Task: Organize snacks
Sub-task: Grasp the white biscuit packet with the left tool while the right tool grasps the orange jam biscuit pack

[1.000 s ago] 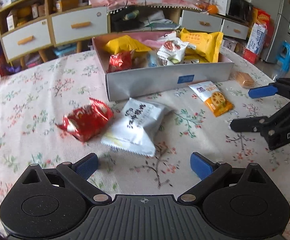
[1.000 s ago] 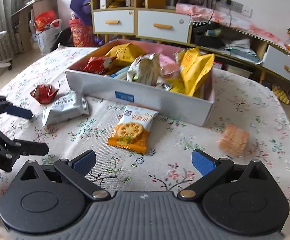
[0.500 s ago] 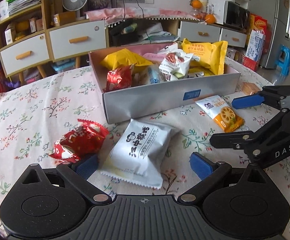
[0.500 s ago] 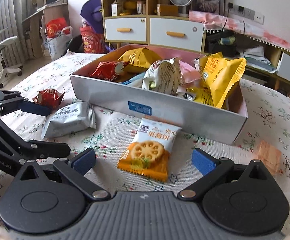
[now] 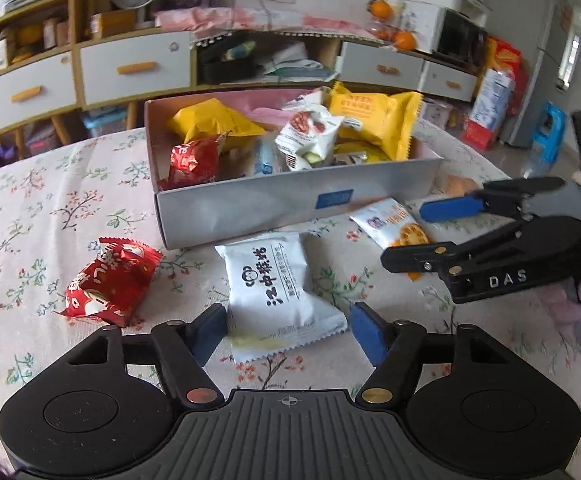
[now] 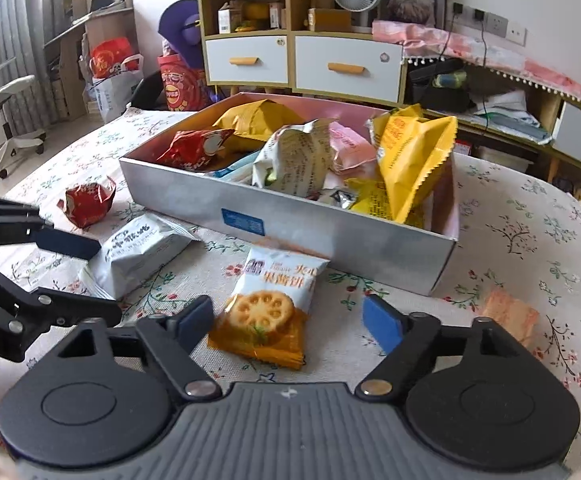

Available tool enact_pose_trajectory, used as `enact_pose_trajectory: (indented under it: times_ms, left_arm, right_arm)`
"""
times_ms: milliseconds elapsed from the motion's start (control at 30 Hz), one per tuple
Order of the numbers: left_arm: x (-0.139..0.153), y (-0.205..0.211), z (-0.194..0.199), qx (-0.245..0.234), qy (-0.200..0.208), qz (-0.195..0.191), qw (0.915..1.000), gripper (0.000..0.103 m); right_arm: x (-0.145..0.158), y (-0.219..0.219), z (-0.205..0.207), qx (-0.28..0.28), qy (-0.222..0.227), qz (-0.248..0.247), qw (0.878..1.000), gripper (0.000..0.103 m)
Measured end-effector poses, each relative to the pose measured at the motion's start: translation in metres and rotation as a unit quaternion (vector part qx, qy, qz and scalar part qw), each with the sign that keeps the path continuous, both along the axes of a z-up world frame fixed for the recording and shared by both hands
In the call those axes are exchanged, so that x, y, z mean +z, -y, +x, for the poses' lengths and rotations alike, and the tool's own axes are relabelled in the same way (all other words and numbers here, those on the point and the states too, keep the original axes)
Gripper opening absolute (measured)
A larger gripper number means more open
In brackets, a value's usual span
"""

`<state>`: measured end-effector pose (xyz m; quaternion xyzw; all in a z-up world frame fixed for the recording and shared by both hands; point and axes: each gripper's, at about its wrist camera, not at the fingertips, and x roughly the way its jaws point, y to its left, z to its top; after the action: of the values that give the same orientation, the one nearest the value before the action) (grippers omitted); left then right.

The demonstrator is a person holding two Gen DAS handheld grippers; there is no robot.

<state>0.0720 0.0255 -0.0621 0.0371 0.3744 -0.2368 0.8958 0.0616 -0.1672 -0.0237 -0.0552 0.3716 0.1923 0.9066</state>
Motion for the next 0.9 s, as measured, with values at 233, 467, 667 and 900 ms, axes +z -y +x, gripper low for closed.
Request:
enact_pose_trajectory:
  times_ms: [233, 467, 667, 900]
  left_arm:
    - [0.0, 0.014, 0.008, 0.04, 0.0, 0.017, 0.9991, 0.065]
    - [0.002, 0.02, 0.012, 0.078, -0.007, 0.025, 0.9966, 0.057]
    - [0.005, 0.024, 0.013, 0.101, -0.017, 0.03, 0.9943, 0.05]
    - [0.008, 0.028, 0.011, 0.109, -0.03, 0.022, 0.9933, 0.042]
  right_arm:
    - [-0.001, -0.005, 0.0, 0.006, 0.003, -0.006, 1.0, 0.068]
    - [0.0, -0.006, 0.0, 0.011, 0.001, -0.008, 1.0, 0.059]
    - [0.002, -0.011, -0.001, 0.017, -0.002, -0.012, 1.0, 0.047]
    - [0.004, -0.013, 0.0, 0.008, -0.012, -0.015, 1.0, 0.037]
